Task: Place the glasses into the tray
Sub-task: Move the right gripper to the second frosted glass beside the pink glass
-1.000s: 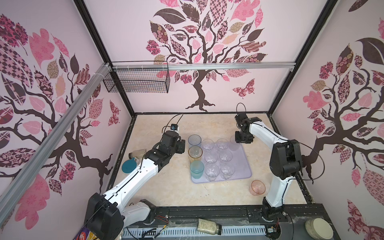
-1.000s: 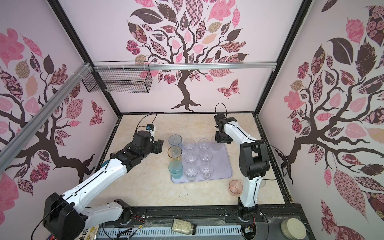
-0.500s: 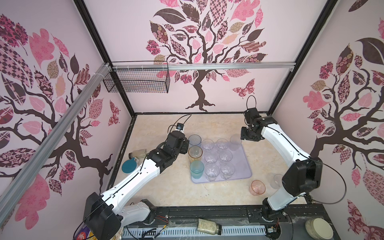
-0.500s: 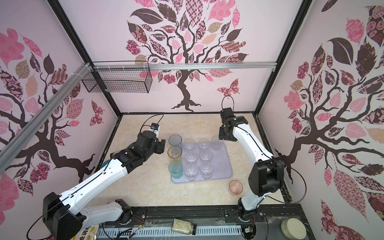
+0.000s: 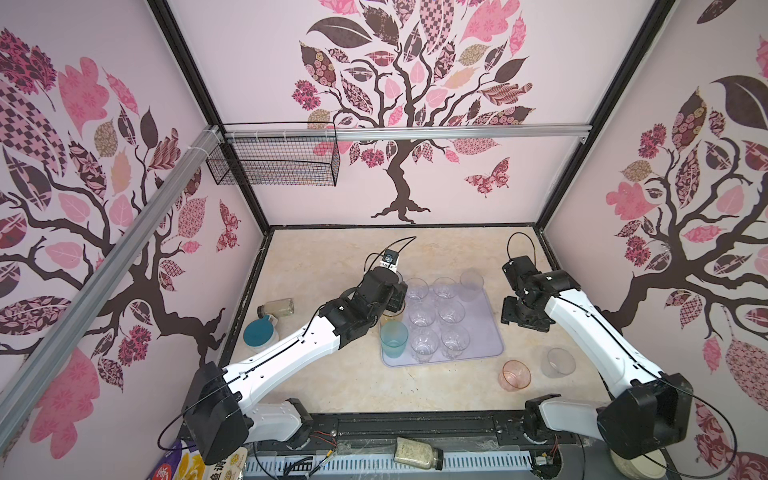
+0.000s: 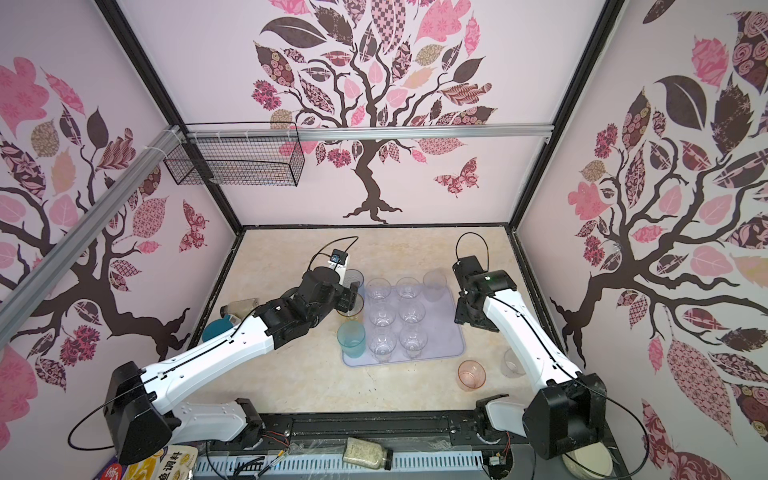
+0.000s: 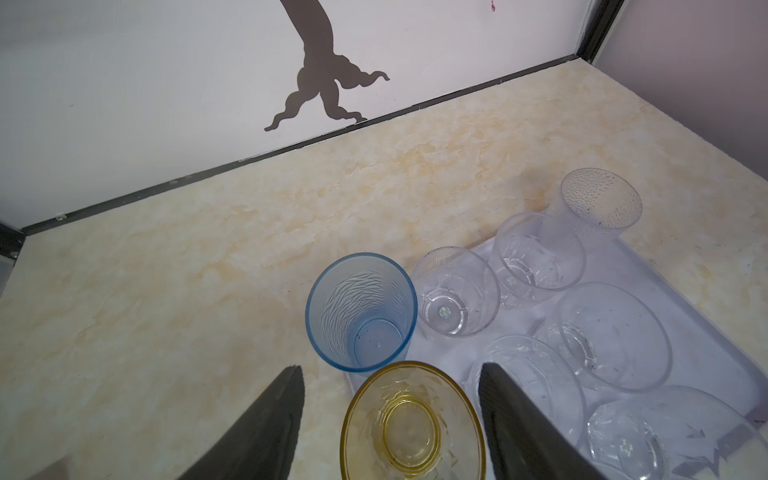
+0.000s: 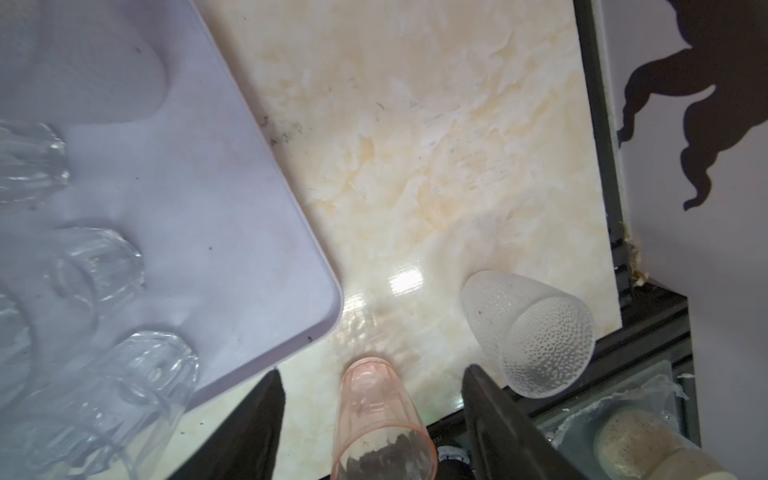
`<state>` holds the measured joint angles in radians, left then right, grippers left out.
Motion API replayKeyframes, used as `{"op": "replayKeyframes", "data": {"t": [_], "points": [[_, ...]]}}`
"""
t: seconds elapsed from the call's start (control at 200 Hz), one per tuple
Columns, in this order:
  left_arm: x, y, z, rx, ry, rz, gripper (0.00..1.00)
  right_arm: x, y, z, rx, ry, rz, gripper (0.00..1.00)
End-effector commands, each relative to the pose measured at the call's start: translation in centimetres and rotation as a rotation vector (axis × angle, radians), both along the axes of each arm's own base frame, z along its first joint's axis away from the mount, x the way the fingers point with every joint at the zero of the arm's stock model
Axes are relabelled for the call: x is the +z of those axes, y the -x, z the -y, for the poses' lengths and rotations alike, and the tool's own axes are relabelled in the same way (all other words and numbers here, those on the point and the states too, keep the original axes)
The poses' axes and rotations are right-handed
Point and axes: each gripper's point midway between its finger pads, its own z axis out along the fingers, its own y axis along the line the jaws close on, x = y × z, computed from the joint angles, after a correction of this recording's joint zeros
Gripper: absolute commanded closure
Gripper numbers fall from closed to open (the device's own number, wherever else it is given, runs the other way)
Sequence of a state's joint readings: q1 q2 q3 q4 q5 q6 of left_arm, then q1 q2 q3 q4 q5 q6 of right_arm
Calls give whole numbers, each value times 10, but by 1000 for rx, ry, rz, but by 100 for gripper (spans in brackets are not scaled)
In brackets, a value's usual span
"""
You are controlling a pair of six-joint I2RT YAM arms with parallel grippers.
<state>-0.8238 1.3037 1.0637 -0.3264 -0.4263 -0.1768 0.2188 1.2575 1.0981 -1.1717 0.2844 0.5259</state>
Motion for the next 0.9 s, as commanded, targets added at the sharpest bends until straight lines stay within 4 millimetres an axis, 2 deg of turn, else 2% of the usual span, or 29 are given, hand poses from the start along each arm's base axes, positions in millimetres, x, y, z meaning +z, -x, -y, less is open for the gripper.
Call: {"op": "replayKeyframes", "data": {"t": [0.0,0.065,0.18,0.33,0.52,0.7,0.89], "points": [[-10,3,-11,12,-56,7,27,13,17,20,-133,27,54,26],[-14,4,-21,30,-96,21,25,10,22,31,-202,-8,62,25],[-17,2,-37,64,-113,28,20,-14,36,50,-348,-106,0,24],[-19,2,-44,84,-102,32,19,-12,35,63,-429,-59,32,23],[-22,4,-47,87,-103,38,18,-26,32,59,-502,-121,44,24],[-21,4,-49,91,-105,44,17,-40,29,69,-558,-103,59,27],[-24,4,-47,84,-103,38,17,-67,22,68,-585,-159,62,32]]}}
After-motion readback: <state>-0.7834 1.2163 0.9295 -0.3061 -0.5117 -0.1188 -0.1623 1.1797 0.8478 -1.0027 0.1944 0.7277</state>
